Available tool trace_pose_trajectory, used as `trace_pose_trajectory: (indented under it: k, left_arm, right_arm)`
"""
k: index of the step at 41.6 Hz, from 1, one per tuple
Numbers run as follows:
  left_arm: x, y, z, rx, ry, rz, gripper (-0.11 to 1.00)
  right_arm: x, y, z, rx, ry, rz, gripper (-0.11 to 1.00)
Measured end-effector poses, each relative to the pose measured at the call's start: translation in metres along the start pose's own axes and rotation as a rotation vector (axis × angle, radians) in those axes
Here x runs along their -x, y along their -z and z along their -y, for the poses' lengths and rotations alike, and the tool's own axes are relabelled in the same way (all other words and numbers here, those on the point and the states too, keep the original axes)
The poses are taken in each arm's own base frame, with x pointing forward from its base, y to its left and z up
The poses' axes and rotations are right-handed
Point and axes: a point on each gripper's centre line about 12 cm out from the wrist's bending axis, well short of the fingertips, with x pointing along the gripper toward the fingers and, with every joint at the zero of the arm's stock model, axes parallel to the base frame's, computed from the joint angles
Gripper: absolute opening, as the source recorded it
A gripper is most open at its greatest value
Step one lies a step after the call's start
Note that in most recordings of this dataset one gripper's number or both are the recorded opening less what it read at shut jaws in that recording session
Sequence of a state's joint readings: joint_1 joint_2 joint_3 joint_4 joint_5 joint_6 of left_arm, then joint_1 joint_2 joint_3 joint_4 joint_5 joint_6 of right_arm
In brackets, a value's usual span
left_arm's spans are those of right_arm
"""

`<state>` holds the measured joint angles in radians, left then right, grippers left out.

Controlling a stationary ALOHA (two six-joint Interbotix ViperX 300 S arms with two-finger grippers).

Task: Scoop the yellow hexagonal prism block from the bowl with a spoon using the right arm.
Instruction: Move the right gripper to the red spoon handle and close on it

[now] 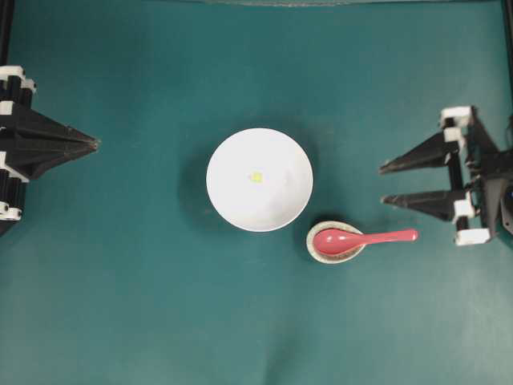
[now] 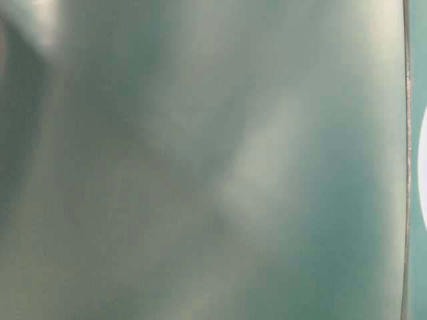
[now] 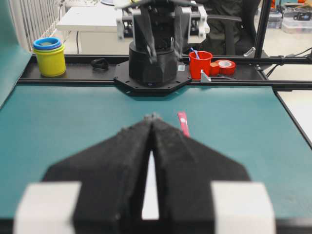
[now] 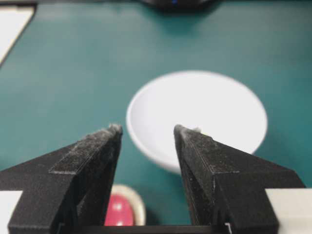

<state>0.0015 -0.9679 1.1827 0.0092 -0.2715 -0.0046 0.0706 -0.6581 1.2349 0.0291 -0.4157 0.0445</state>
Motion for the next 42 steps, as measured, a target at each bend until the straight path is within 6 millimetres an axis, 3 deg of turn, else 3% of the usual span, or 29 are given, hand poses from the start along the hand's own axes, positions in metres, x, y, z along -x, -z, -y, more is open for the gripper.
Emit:
trace_pose_trajectory:
  k: [21, 42]
  left_arm:
    - [0.000, 0.000, 0.000, -0.006, 0.000, -0.002, 0.00]
    - [0.000, 0.000, 0.000, -0.009, 0.000, -0.002, 0.00]
  right_arm:
    - [-0.014, 0.069, -0.021, -0.074, -0.038, -0.077, 0.53]
    - [-0.017, 0.116, -0.032, -0.073, 0.010, -0.146, 0.53]
